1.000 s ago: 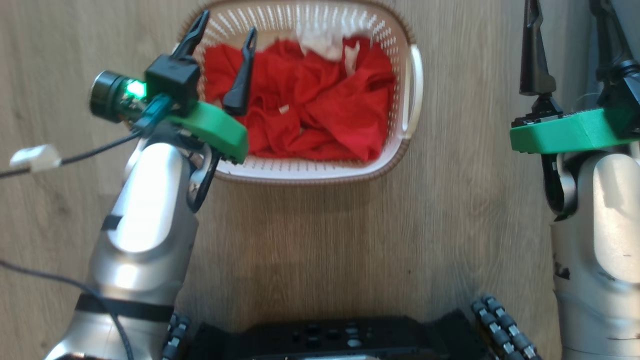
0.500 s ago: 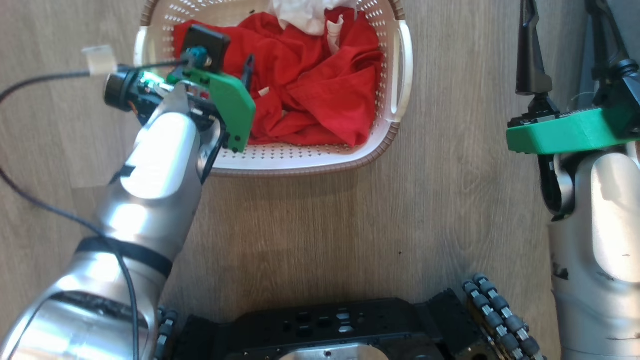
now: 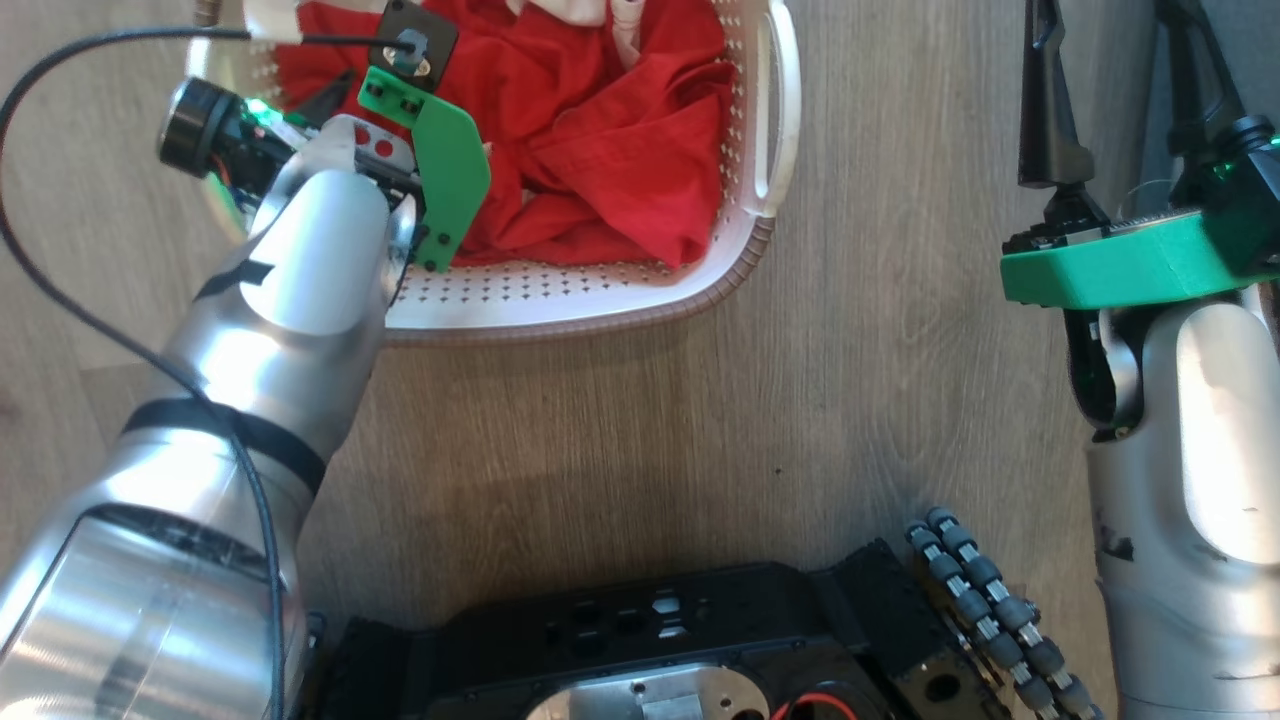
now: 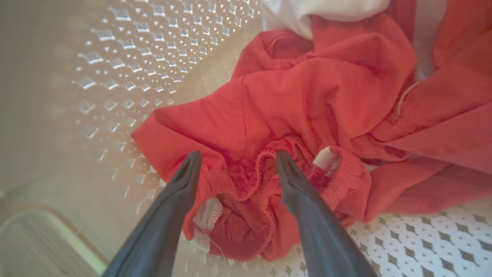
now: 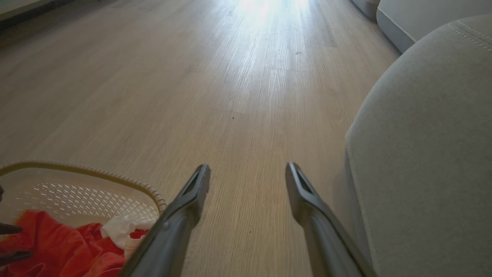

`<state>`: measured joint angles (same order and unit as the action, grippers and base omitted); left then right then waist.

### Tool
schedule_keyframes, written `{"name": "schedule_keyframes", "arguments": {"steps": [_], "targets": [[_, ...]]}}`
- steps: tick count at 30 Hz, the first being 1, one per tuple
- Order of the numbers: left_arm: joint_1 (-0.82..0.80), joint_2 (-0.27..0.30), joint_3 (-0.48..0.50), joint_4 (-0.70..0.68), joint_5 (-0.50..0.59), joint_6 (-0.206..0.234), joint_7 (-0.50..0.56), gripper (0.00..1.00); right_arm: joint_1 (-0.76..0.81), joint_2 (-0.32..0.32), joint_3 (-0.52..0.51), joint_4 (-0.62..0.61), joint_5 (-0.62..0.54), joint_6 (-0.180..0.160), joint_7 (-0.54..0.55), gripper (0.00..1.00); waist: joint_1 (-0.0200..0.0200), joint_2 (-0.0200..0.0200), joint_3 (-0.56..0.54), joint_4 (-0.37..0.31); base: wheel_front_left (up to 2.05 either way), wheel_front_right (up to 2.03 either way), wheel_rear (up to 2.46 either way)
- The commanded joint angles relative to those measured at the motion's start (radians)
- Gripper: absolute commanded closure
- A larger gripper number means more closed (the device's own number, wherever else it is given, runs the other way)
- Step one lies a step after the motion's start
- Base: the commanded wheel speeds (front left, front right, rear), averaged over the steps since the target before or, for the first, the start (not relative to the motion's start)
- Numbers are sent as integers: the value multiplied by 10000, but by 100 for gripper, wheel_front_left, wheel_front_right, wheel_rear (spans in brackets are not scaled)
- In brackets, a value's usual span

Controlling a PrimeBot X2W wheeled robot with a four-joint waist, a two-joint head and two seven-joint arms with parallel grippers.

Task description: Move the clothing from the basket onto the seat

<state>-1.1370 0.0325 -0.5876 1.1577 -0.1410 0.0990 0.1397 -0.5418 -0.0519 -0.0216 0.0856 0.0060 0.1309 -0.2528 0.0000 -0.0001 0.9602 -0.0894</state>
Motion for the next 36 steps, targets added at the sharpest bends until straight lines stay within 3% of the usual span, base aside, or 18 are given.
{"name": "schedule_keyframes", "arguments": {"steps": [1,5,10,22,32,34,35,36], "targets": [[-96,177,-93,56,163,145,163,0,239,16,232,-334,136,-2,-90,0,0,1,115,-104,0,0,0],[-527,203,-721,534,755,390,528,0,269,16,270,-325,419,-2,-90,0,0,1,248,-192,0,0,0],[-829,275,-1063,872,999,393,962,0,293,17,295,-316,594,-2,-90,0,0,1,359,-303,0,0,0],[-1069,362,-1749,1174,1328,17,1947,0,263,17,450,-215,1085,-2,-90,0,0,1,338,-435,0,0,0],[-1102,639,-2136,1248,1497,27,2406,0,248,17,590,-244,1360,-2,-90,0,0,1,439,-688,0,0,0],[-1083,683,-2200,1258,1504,6,2490,8,283,17,617,-234,1433,-2,-90,0,0,1,433,-751,0,0,0],[-1082,703,-2220,1261,1497,5,2512,17,301,17,625,-230,1457,-2,-90,0,0,1,432,-777,0,0,0],[-1086,722,-2252,1265,1503,-1,2546,33,315,17,631,-222,1476,-2,-90,0,0,1,435,-798,0,0,0]]}}
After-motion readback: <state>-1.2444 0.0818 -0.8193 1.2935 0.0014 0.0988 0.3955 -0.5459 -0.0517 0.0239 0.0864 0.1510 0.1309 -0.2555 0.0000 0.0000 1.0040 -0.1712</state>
